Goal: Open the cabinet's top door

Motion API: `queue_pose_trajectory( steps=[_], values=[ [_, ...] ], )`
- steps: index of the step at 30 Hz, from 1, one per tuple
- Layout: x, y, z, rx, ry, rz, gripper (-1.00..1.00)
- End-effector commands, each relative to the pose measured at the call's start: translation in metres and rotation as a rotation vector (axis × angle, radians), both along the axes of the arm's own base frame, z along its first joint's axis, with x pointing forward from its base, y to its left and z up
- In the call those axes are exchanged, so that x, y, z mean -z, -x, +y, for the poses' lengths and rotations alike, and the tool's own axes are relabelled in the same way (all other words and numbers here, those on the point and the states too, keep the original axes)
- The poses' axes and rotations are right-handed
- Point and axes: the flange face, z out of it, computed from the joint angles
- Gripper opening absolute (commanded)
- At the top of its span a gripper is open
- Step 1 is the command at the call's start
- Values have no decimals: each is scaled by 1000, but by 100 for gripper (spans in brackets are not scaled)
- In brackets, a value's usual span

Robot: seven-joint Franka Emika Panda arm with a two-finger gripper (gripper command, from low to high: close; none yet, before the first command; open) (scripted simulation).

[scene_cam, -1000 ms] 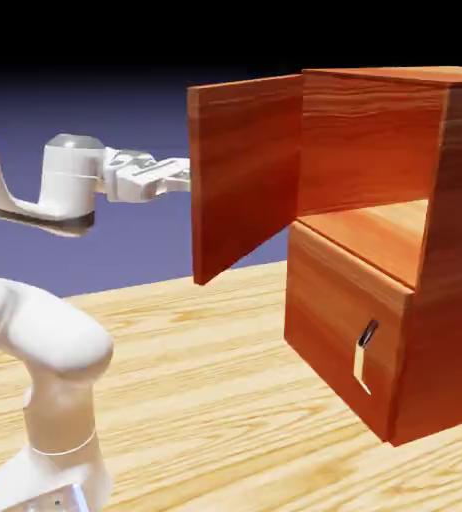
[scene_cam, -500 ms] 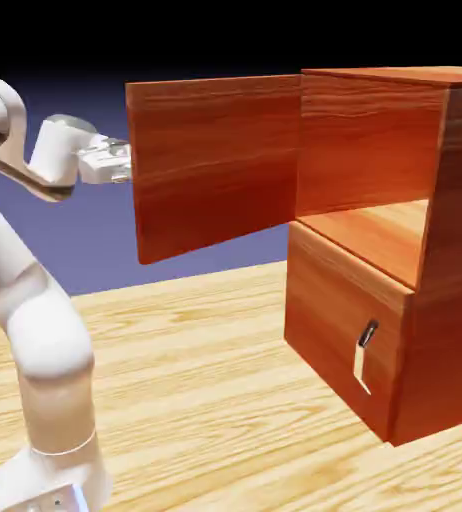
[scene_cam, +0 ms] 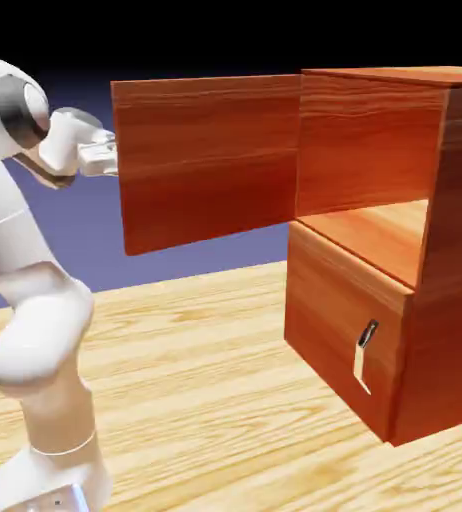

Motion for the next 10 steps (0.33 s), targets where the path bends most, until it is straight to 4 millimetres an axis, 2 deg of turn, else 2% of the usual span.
queue_pose_trajectory(
  steps=[1,10],
  values=[
    [0,-1,4,11,0,0,-100],
    [0,-14,49,131,0,-1,-100]
  ],
)
